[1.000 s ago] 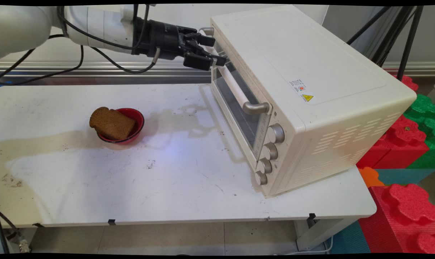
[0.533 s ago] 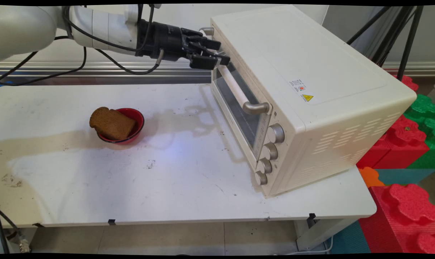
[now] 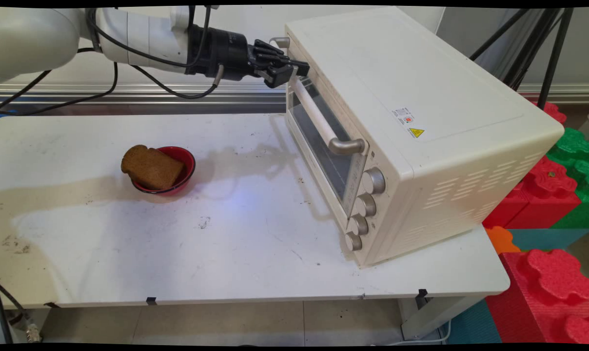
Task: Open the oven
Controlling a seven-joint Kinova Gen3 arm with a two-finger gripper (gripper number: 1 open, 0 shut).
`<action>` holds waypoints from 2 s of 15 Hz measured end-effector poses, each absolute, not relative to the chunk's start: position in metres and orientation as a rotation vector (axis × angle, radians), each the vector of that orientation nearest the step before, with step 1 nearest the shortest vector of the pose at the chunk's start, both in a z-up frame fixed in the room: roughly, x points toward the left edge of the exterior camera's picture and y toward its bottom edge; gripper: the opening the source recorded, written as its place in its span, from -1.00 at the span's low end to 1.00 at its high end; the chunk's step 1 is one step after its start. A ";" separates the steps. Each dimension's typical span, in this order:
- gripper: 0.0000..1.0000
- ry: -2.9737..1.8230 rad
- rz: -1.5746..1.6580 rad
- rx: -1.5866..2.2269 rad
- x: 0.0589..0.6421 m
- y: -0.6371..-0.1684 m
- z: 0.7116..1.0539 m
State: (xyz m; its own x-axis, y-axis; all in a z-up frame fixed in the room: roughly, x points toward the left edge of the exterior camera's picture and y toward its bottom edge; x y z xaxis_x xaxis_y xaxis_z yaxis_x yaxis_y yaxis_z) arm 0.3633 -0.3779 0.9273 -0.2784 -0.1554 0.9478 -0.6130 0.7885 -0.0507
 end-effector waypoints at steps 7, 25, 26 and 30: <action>-1.00 -1.872 0.553 0.540 0.362 -0.382 0.924; -1.00 -1.929 0.574 0.519 0.369 -0.377 0.909; -1.00 -1.932 0.572 0.520 0.371 -0.375 0.908; -1.00 -1.944 0.566 0.522 0.379 -0.370 0.905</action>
State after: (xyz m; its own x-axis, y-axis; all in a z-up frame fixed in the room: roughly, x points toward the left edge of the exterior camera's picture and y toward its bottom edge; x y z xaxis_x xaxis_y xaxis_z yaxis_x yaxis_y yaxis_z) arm 0.3785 -0.3703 0.9046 -0.4040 -0.1123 0.9078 -0.5822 0.7970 -0.1605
